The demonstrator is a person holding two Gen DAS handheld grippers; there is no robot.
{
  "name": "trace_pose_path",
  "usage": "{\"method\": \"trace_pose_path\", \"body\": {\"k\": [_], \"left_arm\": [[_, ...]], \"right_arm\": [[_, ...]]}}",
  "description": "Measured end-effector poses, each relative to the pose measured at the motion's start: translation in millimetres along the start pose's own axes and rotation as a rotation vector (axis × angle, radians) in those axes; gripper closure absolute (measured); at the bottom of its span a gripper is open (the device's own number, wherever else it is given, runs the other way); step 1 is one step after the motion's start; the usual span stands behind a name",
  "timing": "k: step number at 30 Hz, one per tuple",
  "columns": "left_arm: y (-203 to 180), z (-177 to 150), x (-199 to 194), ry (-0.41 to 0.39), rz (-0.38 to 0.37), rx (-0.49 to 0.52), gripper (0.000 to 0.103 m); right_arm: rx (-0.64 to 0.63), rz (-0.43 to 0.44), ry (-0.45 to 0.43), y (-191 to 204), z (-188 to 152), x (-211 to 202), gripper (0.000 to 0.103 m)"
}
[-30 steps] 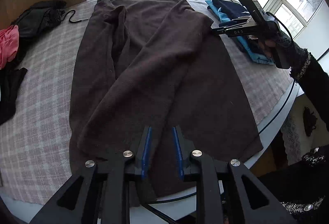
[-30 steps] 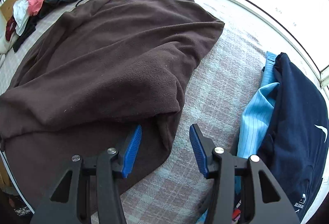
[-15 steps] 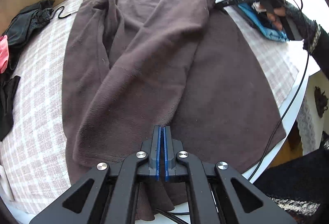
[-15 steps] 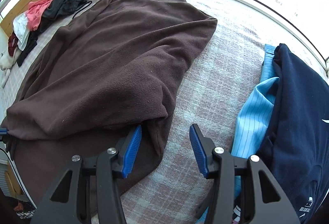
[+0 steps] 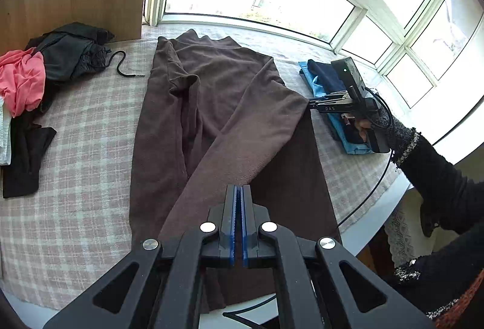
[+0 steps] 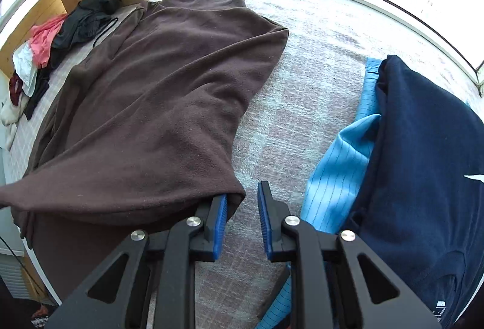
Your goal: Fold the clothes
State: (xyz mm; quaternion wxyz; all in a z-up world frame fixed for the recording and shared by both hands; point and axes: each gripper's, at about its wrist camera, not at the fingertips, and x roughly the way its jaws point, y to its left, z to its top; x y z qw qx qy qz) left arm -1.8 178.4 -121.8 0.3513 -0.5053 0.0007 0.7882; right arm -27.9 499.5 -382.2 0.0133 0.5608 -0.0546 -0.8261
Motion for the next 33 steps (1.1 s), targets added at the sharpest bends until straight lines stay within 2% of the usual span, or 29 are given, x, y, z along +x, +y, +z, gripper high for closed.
{"method": "trace_pose_path", "body": {"k": [2,6,9,11,14,15,19,21,24,25,27,28,30,32,33], "left_arm": [[-11,-5,8,0.028,-0.059,0.007,0.101],[-54,-38,48,0.155,-0.220,0.049,0.101],[-91,-69,90,0.264,-0.282,0.116,0.101],[-113,-85,110,0.310,-0.293,0.183,0.101],[-124,-90,120,0.329,-0.299,0.202,0.101],[-121,-86,113,0.307,-0.318,0.180,0.101],[-96,-70,89,0.198,-0.336,0.093,0.101],[-95,-73,107,0.229,-0.321,0.084,0.101],[-116,-94,141,0.363,-0.331,0.167,0.100],[-122,-100,146,0.393,-0.334,0.186,0.099],[-123,-101,135,0.387,-0.337,0.190,0.098],[-121,-100,126,0.373,-0.338,0.185,0.092],[-109,-95,103,0.334,-0.311,0.172,0.084],[-95,-86,84,0.299,-0.240,0.188,0.082],[-87,-79,80,0.288,-0.194,0.199,0.081]], "right_arm": [[0.021,0.003,0.017,-1,0,4,0.083],[0.055,-0.002,0.048,-6,0,15,0.081],[0.065,0.000,0.058,-7,-1,17,0.081],[0.109,0.060,0.050,-13,0,11,0.081],[0.249,0.200,0.043,-38,-3,4,0.081],[0.259,0.207,0.049,-41,-4,5,0.081],[0.177,0.109,0.088,-27,-4,14,0.078],[0.126,0.068,0.098,-21,-4,8,0.074],[0.050,0.008,0.110,-12,-4,-1,0.065],[0.030,-0.008,0.109,-11,-7,-8,0.065],[0.009,-0.032,0.096,-9,-15,-25,0.064],[0.011,-0.039,0.083,-9,-19,-34,0.064],[0.064,0.016,0.044,-10,-27,-48,0.064],[0.115,0.099,0.006,-5,-30,-54,0.064],[0.122,0.107,-0.003,0,-29,-50,0.064]]}}
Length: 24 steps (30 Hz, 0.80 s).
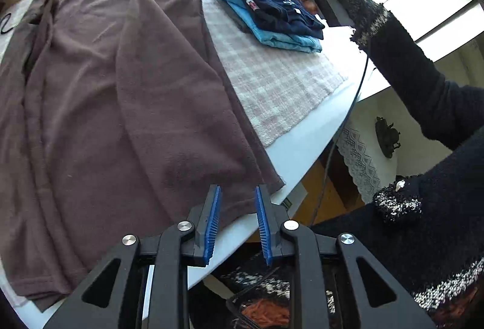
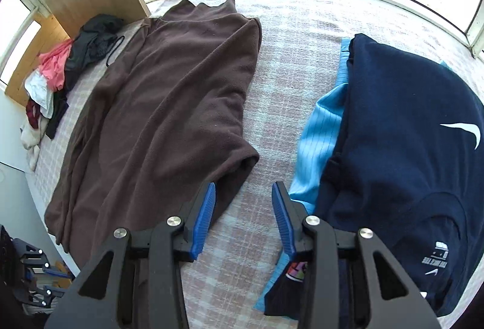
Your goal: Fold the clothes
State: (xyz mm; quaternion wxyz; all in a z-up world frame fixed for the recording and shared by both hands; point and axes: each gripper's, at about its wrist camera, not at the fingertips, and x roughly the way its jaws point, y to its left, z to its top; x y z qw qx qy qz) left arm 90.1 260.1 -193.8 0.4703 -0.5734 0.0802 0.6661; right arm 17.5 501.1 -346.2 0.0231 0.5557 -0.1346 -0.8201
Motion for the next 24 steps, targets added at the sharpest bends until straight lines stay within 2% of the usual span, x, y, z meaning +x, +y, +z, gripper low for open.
{"method": "trace_pose_path", "body": {"k": [3,7,10,11,12,13,14,15,19,20,22,24], "left_arm": [[28,28,-8,-0.028,0.142,0.000,0.082],[58,95,12,-0.084,0.284,0.043,0.079],[78,134,43,-0.071,0.263,0.007,0.078],[80,141,53,-0.062,0.270,0.012,0.077],[80,145,62,-0.045,0.284,0.030,0.077],[80,147,71,-0.025,0.295,0.042,0.077],[79,149,79,-0.006,0.301,0.052,0.077],[79,150,84,0.005,0.292,0.056,0.078],[75,149,86,-0.010,0.313,0.071,0.093],[75,149,83,-0.019,0.315,0.066,0.094],[74,148,77,-0.050,0.339,0.065,0.096],[78,147,74,-0.068,0.397,0.064,0.098]], "right_arm": [[0.021,0.003,0.003,14,5,27,0.064],[0.064,0.033,0.030,12,8,53,0.064],[0.094,0.085,0.017,7,9,55,0.065],[0.095,0.096,0.012,5,9,55,0.070],[0.090,0.095,0.014,4,10,55,0.076],[0.081,0.096,0.016,4,11,54,0.092],[0.073,0.098,0.016,3,13,53,0.094],[0.064,0.099,0.017,2,14,52,0.095],[0.052,0.039,-0.035,-5,20,37,0.095],[0.055,0.020,-0.040,-7,21,37,0.095],[0.030,-0.004,-0.009,-8,20,48,0.095],[0.016,-0.044,0.024,-8,17,56,0.093]]}}
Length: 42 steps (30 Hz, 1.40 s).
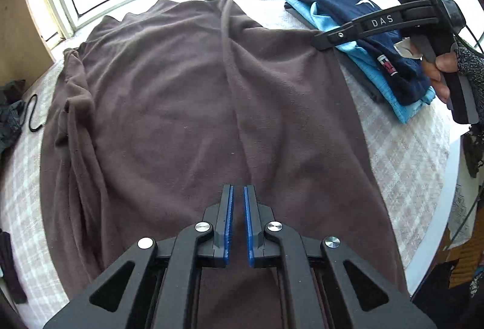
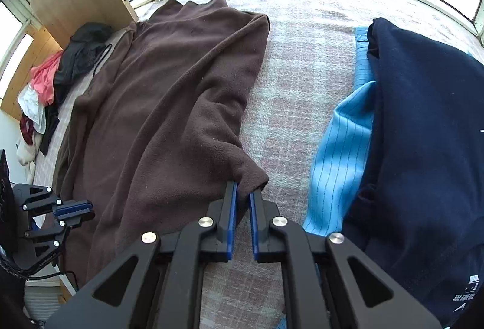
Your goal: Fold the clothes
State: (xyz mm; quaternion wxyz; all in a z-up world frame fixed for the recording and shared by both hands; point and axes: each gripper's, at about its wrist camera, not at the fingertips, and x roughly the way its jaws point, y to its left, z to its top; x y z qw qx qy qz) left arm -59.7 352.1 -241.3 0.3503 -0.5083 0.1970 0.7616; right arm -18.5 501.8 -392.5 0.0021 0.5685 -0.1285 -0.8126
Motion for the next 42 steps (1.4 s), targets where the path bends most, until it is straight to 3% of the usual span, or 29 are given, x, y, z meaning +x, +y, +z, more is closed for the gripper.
{"method": "trace_pose_path", "body": {"k": [5,9,14,18,20,21,22,25,27,29,31,32,33,39,42], "left_arm": [[8,-20,-18,0.020,-0.034,-0.031,0.096],[-14,-59,-55,0.036,-0.165,-0.044,0.084],[-49,-119,-64,0.145,-0.233,-0.078,0.081],[-65,-145,-49,0.210,-0.246,-0.104,0.078],[-69,-149,-45,0.209,-0.255,-0.109,0.078],[-69,-148,-45,0.196,-0.258,-0.112,0.082],[-67,-148,-45,0.190,-0.266,-0.126,0.087],[-61,-148,-48,0.173,-0.352,-0.208,0.099],[-60,-147,-56,0.149,-0.414,-0.256,0.099],[-58,-144,-66,0.118,-0.462,-0.290,0.099],[-55,-142,-74,0.086,-0.521,-0.332,0.099],[-53,-142,-74,0.078,-0.525,-0.339,0.098],[-52,-142,-74,0.073,-0.518,-0.340,0.098],[-51,-143,-59,0.114,-0.404,-0.296,0.099],[-59,-145,-56,0.128,-0.340,-0.251,0.099]], "right_arm": [[-0.005,-0.031,-0.010,8,-12,-20,0.084],[-0.035,0.055,0.019,33,-40,-28,0.079],[-0.042,0.149,0.093,64,-79,-11,0.077],[-0.079,0.131,0.083,72,-87,-3,0.077],[-0.112,0.115,0.087,73,-86,-4,0.086],[-0.126,0.102,0.090,73,-85,-5,0.095],[-0.139,0.089,0.093,73,-84,-6,0.097],[-0.147,0.089,0.092,68,-82,-17,0.097],[-0.148,0.066,0.074,63,-80,-27,0.097],[-0.127,0.102,0.063,59,-82,-36,0.097],[-0.073,0.154,0.099,57,-88,-36,0.089],[-0.054,0.176,0.111,59,-94,-33,0.077],[-0.038,0.196,0.121,63,-100,-31,0.073],[-0.085,0.177,0.166,92,-120,-11,0.073],[-0.175,0.130,0.160,107,-127,-6,0.074]]}}
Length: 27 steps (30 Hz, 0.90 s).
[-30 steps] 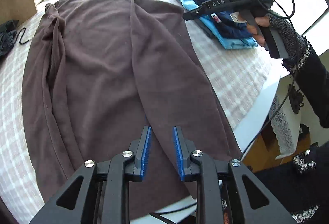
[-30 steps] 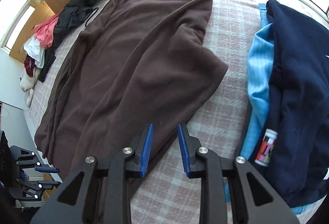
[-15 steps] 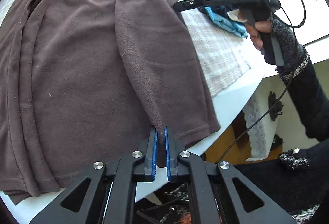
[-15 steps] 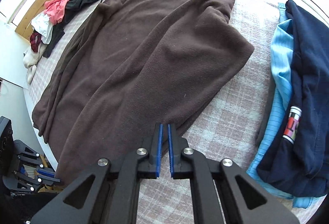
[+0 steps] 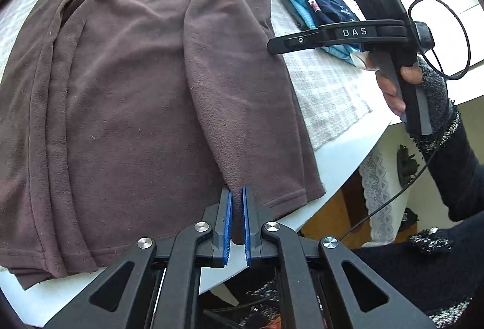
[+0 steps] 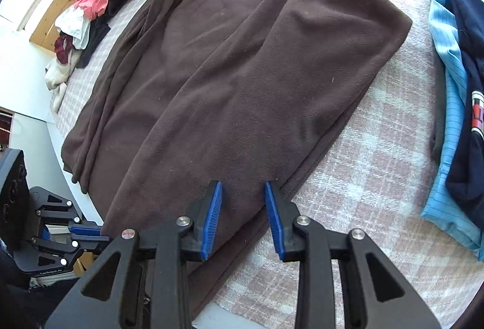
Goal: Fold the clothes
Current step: 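Pinch the fleece hem with the left gripper, then open and withdraw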
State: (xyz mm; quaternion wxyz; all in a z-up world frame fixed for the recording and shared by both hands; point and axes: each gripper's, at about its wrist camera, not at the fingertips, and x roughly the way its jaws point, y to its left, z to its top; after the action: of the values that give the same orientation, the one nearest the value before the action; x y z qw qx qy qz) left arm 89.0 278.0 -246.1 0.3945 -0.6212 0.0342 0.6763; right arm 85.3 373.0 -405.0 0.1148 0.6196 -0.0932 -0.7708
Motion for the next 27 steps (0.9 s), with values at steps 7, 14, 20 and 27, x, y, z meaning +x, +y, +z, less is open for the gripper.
{"method": "trace_pose_path", "body": {"k": [7,14,20,27], "left_arm": [[-22,-2,8,0.007,0.099,0.084,0.099],[-58,-5,1,-0.034,0.107,0.160,0.097],[-51,-7,35,0.028,0.263,0.164,0.096],[-57,-3,32,-0.010,0.275,0.087,0.081]], "right_arm": [[-0.091,-0.045,-0.005,2,-3,-24,0.099],[-0.071,-0.164,-0.026,-12,-2,-34,0.099],[-0.052,-0.137,-0.031,-8,-11,-33,0.091],[-0.058,-0.091,-0.065,9,-20,-44,0.075]]}}
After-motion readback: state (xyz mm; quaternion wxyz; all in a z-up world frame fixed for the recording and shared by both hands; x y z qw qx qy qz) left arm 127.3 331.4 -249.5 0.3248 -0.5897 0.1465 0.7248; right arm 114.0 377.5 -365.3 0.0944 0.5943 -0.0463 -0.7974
